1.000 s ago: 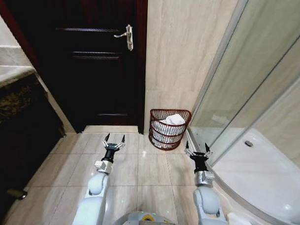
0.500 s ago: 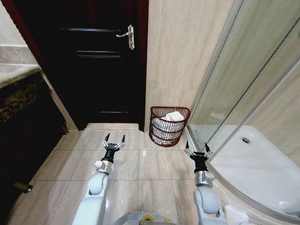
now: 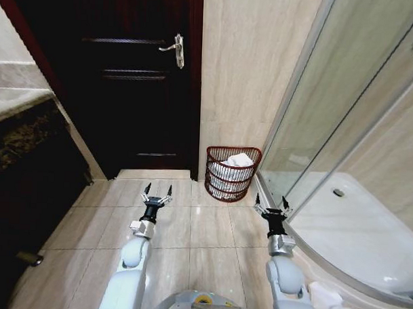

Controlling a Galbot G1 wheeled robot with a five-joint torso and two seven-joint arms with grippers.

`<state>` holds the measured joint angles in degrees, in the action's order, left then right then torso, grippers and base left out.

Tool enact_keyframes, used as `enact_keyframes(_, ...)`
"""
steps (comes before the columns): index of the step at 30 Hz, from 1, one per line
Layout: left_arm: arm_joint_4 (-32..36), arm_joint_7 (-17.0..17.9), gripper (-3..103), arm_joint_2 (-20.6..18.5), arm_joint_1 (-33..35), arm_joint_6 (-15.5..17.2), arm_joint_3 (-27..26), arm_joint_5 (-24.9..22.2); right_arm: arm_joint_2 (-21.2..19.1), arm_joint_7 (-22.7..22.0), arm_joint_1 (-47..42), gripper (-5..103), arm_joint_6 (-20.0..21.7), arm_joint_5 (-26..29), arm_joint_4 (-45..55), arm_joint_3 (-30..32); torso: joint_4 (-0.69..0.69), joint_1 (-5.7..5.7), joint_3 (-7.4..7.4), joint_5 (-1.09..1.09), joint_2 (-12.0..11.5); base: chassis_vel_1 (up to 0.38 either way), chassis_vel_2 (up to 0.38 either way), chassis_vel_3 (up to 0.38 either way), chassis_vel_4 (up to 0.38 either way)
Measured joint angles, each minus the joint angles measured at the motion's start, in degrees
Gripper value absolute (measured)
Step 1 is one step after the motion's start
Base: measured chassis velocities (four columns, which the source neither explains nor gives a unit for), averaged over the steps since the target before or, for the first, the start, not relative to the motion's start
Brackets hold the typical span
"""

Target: Discard the used towel into the hamper.

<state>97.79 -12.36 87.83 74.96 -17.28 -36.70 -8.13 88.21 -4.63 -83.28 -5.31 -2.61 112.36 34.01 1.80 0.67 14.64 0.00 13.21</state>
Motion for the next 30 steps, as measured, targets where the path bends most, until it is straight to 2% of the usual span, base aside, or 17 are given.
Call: enact_keyframes(30,0.0,0.0,100,0.0,0.0,0.0,0.0,0.0,0.0,0.0,0.0,100,0.0,0.0,0.0,0.0,0.0,0.0,0.01,0.0,0.0,0.0,0.0,0.0,0.0)
